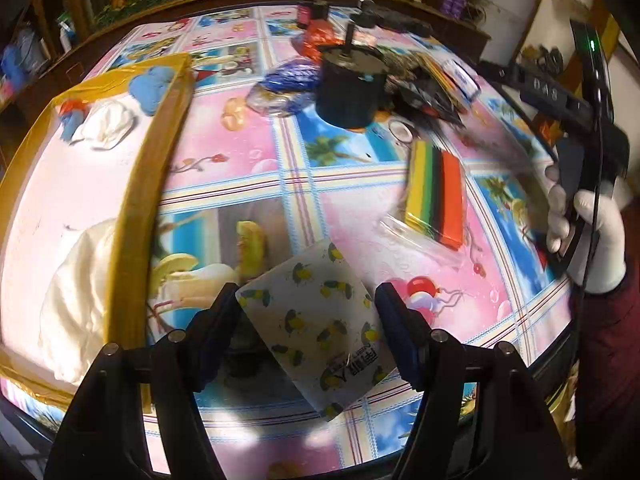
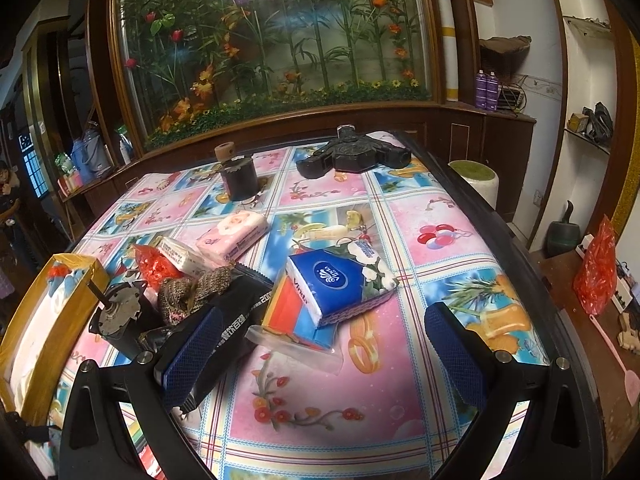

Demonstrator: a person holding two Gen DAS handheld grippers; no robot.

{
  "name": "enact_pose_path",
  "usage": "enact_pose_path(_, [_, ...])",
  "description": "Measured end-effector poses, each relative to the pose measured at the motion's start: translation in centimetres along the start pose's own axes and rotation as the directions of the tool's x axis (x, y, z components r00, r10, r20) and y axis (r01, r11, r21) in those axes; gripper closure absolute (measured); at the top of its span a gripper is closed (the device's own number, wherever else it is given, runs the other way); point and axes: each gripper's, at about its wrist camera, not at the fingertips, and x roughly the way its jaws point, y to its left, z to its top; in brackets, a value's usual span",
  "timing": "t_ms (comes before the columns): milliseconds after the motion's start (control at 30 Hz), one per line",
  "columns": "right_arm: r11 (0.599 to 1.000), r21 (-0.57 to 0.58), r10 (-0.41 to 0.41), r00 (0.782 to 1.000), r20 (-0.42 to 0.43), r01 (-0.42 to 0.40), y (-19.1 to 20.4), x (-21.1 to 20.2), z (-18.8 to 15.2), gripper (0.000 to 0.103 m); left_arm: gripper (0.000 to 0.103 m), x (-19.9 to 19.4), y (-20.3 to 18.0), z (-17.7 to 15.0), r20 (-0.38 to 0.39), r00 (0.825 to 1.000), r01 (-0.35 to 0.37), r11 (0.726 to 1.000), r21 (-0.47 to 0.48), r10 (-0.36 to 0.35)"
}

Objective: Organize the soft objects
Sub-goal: 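Grasp the bagged striped sponges with the right tool while the left tool lifts the tissue box, then carry the tissue box and sponge pack into the tray and open both tools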

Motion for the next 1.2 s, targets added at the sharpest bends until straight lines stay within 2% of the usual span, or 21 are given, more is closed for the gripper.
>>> enact_pose_path(133, [1.000,-0.016,-0.020,1.000,-0.001,0.020,0.3,0.1,-0.2,0.001,0.035,0.3,1.8,-0.6,0.009,0.998,0.064,0.993,-0.098,-0.063])
enact_pose_path(333, [0.997,-0.024,-0.070,0.997,-0.016,0.069,0.5,0.2,-0.3,0.001,0.034,-0.3,2.6,-1.2,0.066,0.991,0.123,0.985,-0.120,-0.116])
enact_pose_path(367, [0.998,-0.011,-0.054,0.998,-0.027,0.054,0.5,-0.5,-0.4,0.001,0.034,-0.3,2.6,-1.4,0.072,0.990,0.125,0.986,-0.114,-0.118])
enact_pose_path(400, [1.000,0.004,-0.020,0.999,-0.028,0.020,0.7,-1.4,-0.6,0.001,0.040,-0.3,2.6,-1.5,0.077,0.991,0.120,0.988,-0.102,-0.112])
enact_pose_path(467, [0.998,0.033,0.058,0.998,-0.036,-0.057,1.4,-3.7,-1.3,0.001,0.042,-0.7,2.7,-1.9,0.091,0.989,0.122,0.988,-0.091,-0.114])
enact_pose_path(600, [0.984,0.013,0.179,0.975,-0.130,-0.179,4.2,-5.6,-2.7,0.001,0.042,-1.7,3.2,-2.7,0.130,0.979,0.170,0.979,-0.110,-0.155])
enact_pose_path(733, [0.969,0.033,0.245,0.927,-0.283,-0.246,7.1,-4.4,-4.6,0.001,0.043,-3.4,3.7,-3.7,0.174,0.970,0.194,0.974,-0.114,-0.173])
enact_pose_path(800, [0.970,0.042,0.238,0.909,-0.342,-0.238,8.5,-3.4,-5.5,0.002,0.043,-4.2,3.9,-4.1,0.197,0.965,0.199,0.973,-0.115,-0.174])
enact_pose_path(1000, [0.985,0.030,0.169,0.898,-0.406,-0.172,11.8,-0.8,-6.7,0.004,0.043,-6.5,5.4,-5.3,0.269,0.943,0.235,0.963,-0.128,-0.195])
enact_pose_path(1033, [0.990,0.001,0.132,0.908,-0.398,-0.144,12.4,-0.6,-6.8,0.007,0.043,-6.9,5.6,-5.5,0.279,0.940,0.243,0.961,-0.131,-0.199])
enact_pose_path(1067, [0.991,-0.021,0.112,0.912,-0.394,-0.131,12.8,-0.2,-6.7,0.014,0.043,-7.2,5.8,-5.6,0.287,0.936,0.251,0.959,-0.133,-0.205])
enact_pose_path(1100, [0.992,-0.047,0.090,0.918,-0.385,-0.117,13.2,-0.1,-6.7,0.030,0.043,-7.5,6.0,-5.6,0.294,0.933,0.257,0.957,-0.135,-0.209])
enact_pose_path(1200, [0.988,-0.047,0.118,0.917,-0.380,-0.146,13.8,0.0,-6.7,0.046,0.043,-8.5,7.2,-5.6,0.319,0.924,0.270,0.951,-0.151,-0.212])
